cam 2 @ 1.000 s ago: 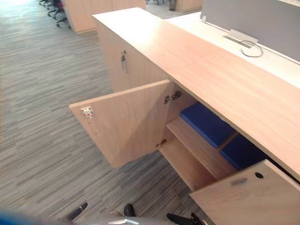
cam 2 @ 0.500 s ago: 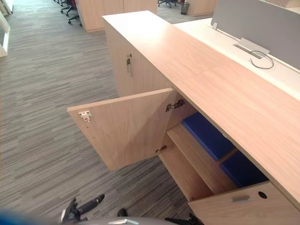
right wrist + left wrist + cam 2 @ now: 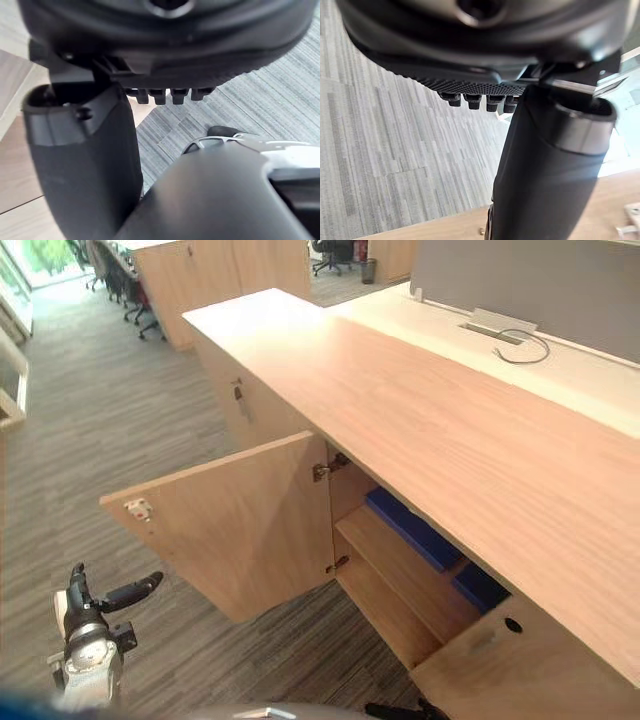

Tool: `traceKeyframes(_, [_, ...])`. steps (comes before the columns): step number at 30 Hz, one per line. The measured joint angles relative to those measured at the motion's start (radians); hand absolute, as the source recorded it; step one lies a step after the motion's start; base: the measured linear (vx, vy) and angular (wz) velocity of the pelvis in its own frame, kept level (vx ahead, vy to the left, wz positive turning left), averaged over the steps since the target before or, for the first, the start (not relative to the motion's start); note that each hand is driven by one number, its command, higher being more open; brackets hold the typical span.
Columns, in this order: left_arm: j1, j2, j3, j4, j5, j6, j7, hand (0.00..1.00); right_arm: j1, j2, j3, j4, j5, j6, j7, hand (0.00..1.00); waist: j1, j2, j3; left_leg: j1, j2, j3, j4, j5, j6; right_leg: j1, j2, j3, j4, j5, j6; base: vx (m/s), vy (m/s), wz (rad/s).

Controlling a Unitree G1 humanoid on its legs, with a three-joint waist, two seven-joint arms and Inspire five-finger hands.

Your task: Walk over to the cabinet, pick up the folder, carry it to the office cabinet, place the folder inside the office cabinet, then close the office cabinet door

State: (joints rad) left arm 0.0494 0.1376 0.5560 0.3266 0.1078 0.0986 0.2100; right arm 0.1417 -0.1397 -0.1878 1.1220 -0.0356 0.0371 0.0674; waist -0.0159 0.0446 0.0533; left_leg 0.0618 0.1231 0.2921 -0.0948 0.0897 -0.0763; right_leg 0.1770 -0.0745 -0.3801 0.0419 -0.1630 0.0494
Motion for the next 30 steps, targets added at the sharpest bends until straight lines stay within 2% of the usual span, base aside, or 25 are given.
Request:
traceKeyframes(5, [-0.035, 0.081, -0.004, -0.013, -0.007, 0.0, -0.001, 1.0, -0.001, 0.019, 0.006, 0.002, 0.0, 0.006, 0.003, 1.0, 0.008, -0.036, -0.003, 0.002, 0.01, 0.007, 0.0, -0.006, -0.022, 0.004, 0.011, 0.009, -0.009, -0.002, -0.003, 0.03, -0.044, -0.03])
traceKeyframes(7, [-0.035, 0.134, -0.047, -0.013, -0.031, 0.001, -0.006, 1.0, -0.001, 0.034, 0.003, 0.003, 0.0, 0.007, 0.004, 1.0, 0.013, -0.063, -0.004, 0.001, 0.008, 0.021, 0.001, -0.01, -0.026, 0.001, 0.004, 0.016, -0.007, -0.001, -0.003, 0.07, 0.018, -0.07])
traceKeyframes(10, [-0.036, 0.191, -0.131, -0.013, -0.082, -0.001, -0.04, 1.0, -0.001, 0.047, -0.001, 0.006, 0.0, 0.008, 0.011, 1.0, 0.014, -0.079, -0.01, 0.01, 0.005, 0.029, 0.006, -0.01, -0.027, 0.001, -0.002, 0.022, 0.009, 0.002, -0.003, 0.07, 0.032, -0.03])
traceKeyframes(13, [-0.046, 0.215, -0.193, -0.012, -0.122, -0.006, -0.075, 1.0, -0.002, 0.05, -0.018, 0.01, 0.0, 0.007, 0.015, 1.0, 0.014, -0.077, -0.01, 0.02, 0.01, 0.038, 0.006, -0.01, -0.027, 0.0, 0.0, 0.027, 0.011, 0.012, -0.01, 0.01, 0.02, -0.1])
traceKeyframes(16, [-0.085, 0.224, -0.2, 0.051, -0.158, -0.01, -0.082, 1.0, -0.002, 0.042, -0.028, 0.01, 0.001, 0.007, 0.016, 1.0, 0.012, -0.063, -0.005, 0.024, 0.013, 0.055, 0.006, -0.009, -0.027, -0.001, 0.002, 0.036, 0.011, 0.014, -0.011, -0.03, -0.001, -0.14])
traceKeyframes(20, [-0.155, 0.265, -0.249, 0.182, -0.175, -0.014, -0.103, 1.0, -0.008, 0.021, -0.026, 0.01, 0.001, 0.006, 0.016, 1.0, 0.01, -0.031, 0.005, 0.022, 0.016, 0.054, 0.001, -0.005, -0.023, -0.007, 0.003, 0.035, 0.015, 0.014, -0.011, -0.08, -0.004, -0.01])
traceKeyframes(26, [-0.165, 0.328, -0.332, 0.266, -0.291, -0.053, -0.175, 1.0, -0.008, 0.02, -0.026, 0.012, 0.001, 0.005, 0.016, 1.0, 0.009, -0.031, 0.002, 0.012, 0.01, 0.053, 0.0, 0.001, -0.015, -0.018, -0.002, 0.033, 0.017, 0.014, -0.011, -0.09, 0.01, 0.01])
traceKeyframes(29, [-0.182, 0.378, -0.433, 0.293, -0.312, -0.053, -0.192, 1.0, -0.007, 0.02, -0.027, 0.013, 0.001, 0.003, 0.016, 1.0, 0.011, -0.033, 0.004, 0.005, 0.001, 0.045, 0.0, 0.007, -0.008, -0.02, -0.01, 0.028, 0.011, 0.017, -0.005, -0.09, 0.029, 0.08])
traceKeyframes(30, [-0.182, 0.43, -0.515, 0.292, -0.313, -0.053, -0.195, 1.0, -0.006, 0.02, -0.028, 0.015, 0.001, 0.002, 0.015, 1.0, 0.013, -0.034, 0.003, 0.003, -0.004, 0.039, 0.0, 0.007, -0.007, -0.02, -0.014, 0.023, 0.011, 0.018, -0.003, -0.08, 0.045, 0.19])
